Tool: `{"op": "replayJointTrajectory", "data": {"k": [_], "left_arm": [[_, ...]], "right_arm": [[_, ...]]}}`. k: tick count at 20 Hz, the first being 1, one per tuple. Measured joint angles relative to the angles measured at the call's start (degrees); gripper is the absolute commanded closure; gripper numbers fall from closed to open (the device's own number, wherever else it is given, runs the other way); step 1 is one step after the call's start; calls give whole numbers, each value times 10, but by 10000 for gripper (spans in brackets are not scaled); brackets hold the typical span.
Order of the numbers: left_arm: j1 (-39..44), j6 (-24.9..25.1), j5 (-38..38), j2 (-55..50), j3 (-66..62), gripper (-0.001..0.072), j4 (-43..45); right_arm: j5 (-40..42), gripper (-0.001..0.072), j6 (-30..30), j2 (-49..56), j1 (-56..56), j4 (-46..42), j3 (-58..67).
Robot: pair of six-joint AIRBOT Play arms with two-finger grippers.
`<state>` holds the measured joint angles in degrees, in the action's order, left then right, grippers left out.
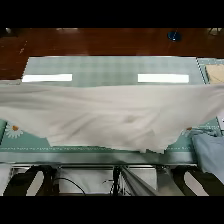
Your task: Fold the shirts.
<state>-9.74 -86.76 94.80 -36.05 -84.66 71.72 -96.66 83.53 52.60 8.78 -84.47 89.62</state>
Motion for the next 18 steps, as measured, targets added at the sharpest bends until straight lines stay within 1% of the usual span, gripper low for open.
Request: {"op": "replayJointTrajectory", "data": {"k": [3,6,9,10,13,18], "left_arm": [[0,27,-104,-51,125,681,2],[1,50,-208,-130,184,681,0],[2,61,-318,-203,206,680,-7],[2,63,-361,-225,210,680,-10],[9,73,-461,-278,216,680,-18],[38,99,-577,-353,219,680,-20]], "right_arm": [[117,686,-10,75,0,14,-42],[223,686,-28,158,0,64,-59],[300,686,-60,229,0,102,-65],[324,686,-68,247,0,112,-66],[391,686,-86,291,-2,133,-68],[475,686,-112,348,-27,142,-68]]}}
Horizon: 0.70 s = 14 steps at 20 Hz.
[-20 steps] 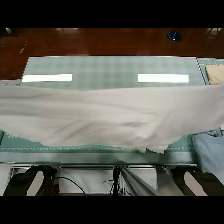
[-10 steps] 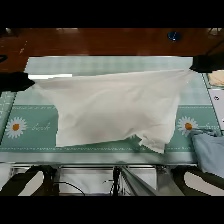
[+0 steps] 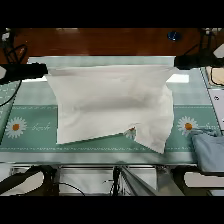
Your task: Fold the shirts.
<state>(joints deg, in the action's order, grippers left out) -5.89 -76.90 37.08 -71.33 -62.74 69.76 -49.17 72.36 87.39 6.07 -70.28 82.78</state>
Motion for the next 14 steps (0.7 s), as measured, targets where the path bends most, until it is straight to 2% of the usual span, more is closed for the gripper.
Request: {"op": "replayJointTrajectory", "data": {"k": [5,10,11,13,14], "left_arm": [[24,11,-83,-59,0,679,-3],[49,12,-49,-104,1,673,-6],[54,13,-39,-110,1,597,-8],[56,12,-25,-116,-2,396,-7],[55,12,-14,-116,-7,298,-7]], "right_arm": [[87,685,-11,50,-41,7,0],[74,684,-4,97,-58,7,0],[66,628,-2,102,-60,7,0],[56,340,2,104,-61,7,0],[50,329,2,99,-60,6,0]]}}
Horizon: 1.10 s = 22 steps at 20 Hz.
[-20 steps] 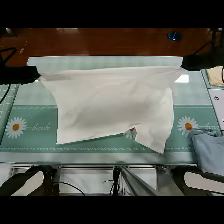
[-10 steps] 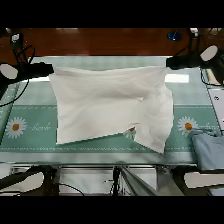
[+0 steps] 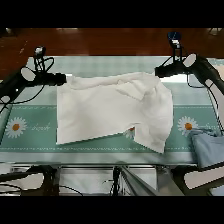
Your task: Fold the shirts.
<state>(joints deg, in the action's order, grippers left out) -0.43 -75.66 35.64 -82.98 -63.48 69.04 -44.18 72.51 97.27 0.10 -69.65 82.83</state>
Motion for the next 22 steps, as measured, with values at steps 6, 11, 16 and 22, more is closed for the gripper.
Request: {"op": "replayJointTrajectory", "data": {"k": [6,11,16,22], "left_arm": [[-72,0,204,13,-90,225,30],[-178,26,406,29,-88,68,-24],[-247,86,525,58,31,68,-118],[-350,152,527,125,245,92,-158]], "right_arm": [[-123,250,17,-81,45,-115,36],[-281,175,45,-116,174,-161,18],[-355,176,5,-131,286,-37,-90],[-342,176,-38,-157,323,46,-162]]}}
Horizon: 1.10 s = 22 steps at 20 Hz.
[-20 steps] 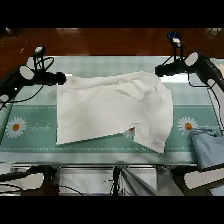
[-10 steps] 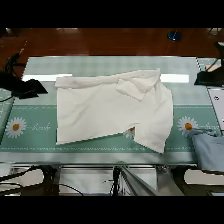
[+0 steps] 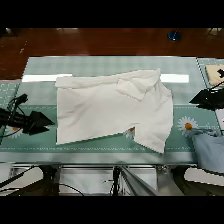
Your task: Fold the shirts.
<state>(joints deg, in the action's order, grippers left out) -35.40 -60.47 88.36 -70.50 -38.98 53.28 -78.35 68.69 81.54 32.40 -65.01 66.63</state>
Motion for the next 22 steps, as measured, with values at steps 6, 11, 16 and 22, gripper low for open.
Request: {"op": "replayJointTrajectory", "data": {"k": [6,11,16,22], "left_arm": [[-68,33,-29,36,81,169,29],[-73,35,-60,36,93,168,47],[-26,33,-88,3,96,167,45],[52,13,-96,-48,96,167,24]], "right_arm": [[5,178,-14,-14,5,30,-11],[7,182,-17,-17,6,34,-12],[8,182,-19,-17,6,36,-12],[6,183,-20,-17,6,36,-12]]}}
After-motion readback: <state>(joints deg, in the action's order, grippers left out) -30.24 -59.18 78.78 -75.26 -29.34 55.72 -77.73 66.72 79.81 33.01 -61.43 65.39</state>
